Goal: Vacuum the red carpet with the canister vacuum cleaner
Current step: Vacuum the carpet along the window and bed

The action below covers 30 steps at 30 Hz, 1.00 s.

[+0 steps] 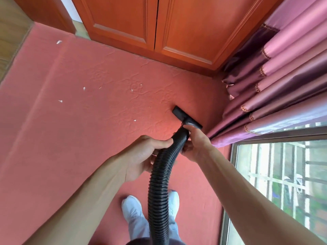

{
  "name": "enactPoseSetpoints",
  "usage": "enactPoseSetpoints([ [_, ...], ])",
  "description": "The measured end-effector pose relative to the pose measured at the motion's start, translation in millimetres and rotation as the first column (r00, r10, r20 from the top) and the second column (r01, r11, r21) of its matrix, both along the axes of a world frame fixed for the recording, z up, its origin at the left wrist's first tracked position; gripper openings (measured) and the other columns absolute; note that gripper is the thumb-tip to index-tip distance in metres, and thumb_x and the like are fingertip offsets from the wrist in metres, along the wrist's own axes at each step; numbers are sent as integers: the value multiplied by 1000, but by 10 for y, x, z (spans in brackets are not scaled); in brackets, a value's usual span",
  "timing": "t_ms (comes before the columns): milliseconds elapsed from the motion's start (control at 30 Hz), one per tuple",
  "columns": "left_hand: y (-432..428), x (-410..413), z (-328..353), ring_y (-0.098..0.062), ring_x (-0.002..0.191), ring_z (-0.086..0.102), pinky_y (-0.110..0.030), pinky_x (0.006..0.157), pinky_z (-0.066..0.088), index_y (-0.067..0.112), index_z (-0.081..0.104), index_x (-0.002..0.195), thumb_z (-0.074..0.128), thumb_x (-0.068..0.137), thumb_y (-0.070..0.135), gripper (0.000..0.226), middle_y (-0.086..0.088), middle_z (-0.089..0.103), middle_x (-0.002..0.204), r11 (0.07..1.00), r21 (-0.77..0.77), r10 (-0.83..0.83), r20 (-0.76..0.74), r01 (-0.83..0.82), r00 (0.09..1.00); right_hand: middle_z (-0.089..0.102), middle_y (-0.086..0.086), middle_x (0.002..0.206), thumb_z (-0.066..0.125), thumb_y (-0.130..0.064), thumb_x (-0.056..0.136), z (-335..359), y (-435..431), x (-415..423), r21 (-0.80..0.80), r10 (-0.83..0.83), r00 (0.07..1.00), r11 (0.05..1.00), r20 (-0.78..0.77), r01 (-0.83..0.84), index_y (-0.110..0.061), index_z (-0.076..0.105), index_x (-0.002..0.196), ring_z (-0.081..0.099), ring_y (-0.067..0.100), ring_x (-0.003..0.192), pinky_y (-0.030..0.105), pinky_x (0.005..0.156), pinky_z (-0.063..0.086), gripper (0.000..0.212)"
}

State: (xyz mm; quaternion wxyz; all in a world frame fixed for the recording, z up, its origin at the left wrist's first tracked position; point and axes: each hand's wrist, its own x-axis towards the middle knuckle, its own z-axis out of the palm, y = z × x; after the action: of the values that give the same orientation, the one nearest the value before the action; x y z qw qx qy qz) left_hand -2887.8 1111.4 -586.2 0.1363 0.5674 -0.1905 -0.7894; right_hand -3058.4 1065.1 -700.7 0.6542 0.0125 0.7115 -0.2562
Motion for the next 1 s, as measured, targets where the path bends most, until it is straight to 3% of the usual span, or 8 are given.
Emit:
enactPoseSetpoints([
  [100, -107, 19, -88, -28, 73, 64, -53, 88, 52, -1, 75, 100, 66, 93, 33, 36, -20, 72, 92, 999, -39, 22, 22, -22, 1000, 59, 13, 93, 68, -28, 81, -13, -211, 94, -12, 18, 999, 1000, -44, -19, -12, 57, 99, 59, 26, 83, 37, 83, 52, 27],
  [267, -332, -257, -344, -28, 81, 63, -35, 68, 51, 2, 74, 108, 66, 92, 37, 39, -25, 71, 113, 996, -36, 89, 76, -87, 993, 62, 13, 91, 65, -26, 83, -104, -558, -67, -10, 77, 988, 997, -132, -79, -11, 57, 102, 62, 28, 82, 45, 95, 50, 26],
  [467, -743, -824, -584, -17, 62, 61, -16, 40, 42, 2, 73, 108, 66, 93, 36, 38, -19, 75, 105, 991, -40, 134, 131, -129, 982, 58, 12, 80, 64, -22, 84, -247, -1088, -600, -33, 141, 978, 988, -154, -148, -10, 55, 98, 61, 26, 68, 47, 91, 50, 21],
  [600, -1085, -1215, -624, -22, 71, 67, -20, 45, 46, 1, 72, 106, 68, 92, 36, 38, -19, 76, 101, 991, -51, 128, 138, -122, 982, 61, 12, 97, 66, -22, 80, -279, -1481, -1002, -53, 137, 983, 988, -124, -144, -11, 57, 107, 64, 26, 75, 41, 76, 53, 30],
  [700, -1322, -1519, -613, -19, 64, 65, -16, 41, 44, 0, 72, 107, 67, 92, 35, 38, -19, 76, 103, 985, -62, 169, 116, -163, 979, 61, 13, 98, 65, -23, 84, -285, -1738, -1284, -72, 163, 977, 982, -141, -174, -9, 56, 111, 64, 26, 76, 39, 77, 53, 32],
  [767, -1448, -1699, -614, -14, 57, 62, -16, 40, 44, 2, 71, 110, 68, 91, 38, 41, -18, 76, 105, 975, -71, 218, 111, -211, 970, 62, 14, 94, 65, -23, 85, -266, -1910, -1417, -94, 172, 975, 978, -144, -186, -9, 56, 110, 64, 25, 74, 39, 81, 51, 29],
  [900, -1506, -1889, -670, -18, 71, 67, -23, 56, 50, 6, 73, 108, 70, 86, 48, 47, -15, 77, 104, 965, -61, 260, 127, -254, 957, 68, 12, 66, 63, -25, 89, -245, -2068, -1475, -108, 200, 971, 971, -134, -215, -7, 58, 95, 64, 24, 68, 36, 80, 52, 19],
  [1000, -1363, -1832, -656, -20, 74, 67, -29, 66, 50, 5, 76, 101, 76, 74, 55, 56, -17, 76, 100, 971, -63, 237, 148, -230, 960, 69, 13, 91, 67, -29, 85, -294, -1960, -1399, -48, 287, 942, 953, -171, -299, -11, 60, 100, 65, 26, 80, 40, 91, 54, 24],
])
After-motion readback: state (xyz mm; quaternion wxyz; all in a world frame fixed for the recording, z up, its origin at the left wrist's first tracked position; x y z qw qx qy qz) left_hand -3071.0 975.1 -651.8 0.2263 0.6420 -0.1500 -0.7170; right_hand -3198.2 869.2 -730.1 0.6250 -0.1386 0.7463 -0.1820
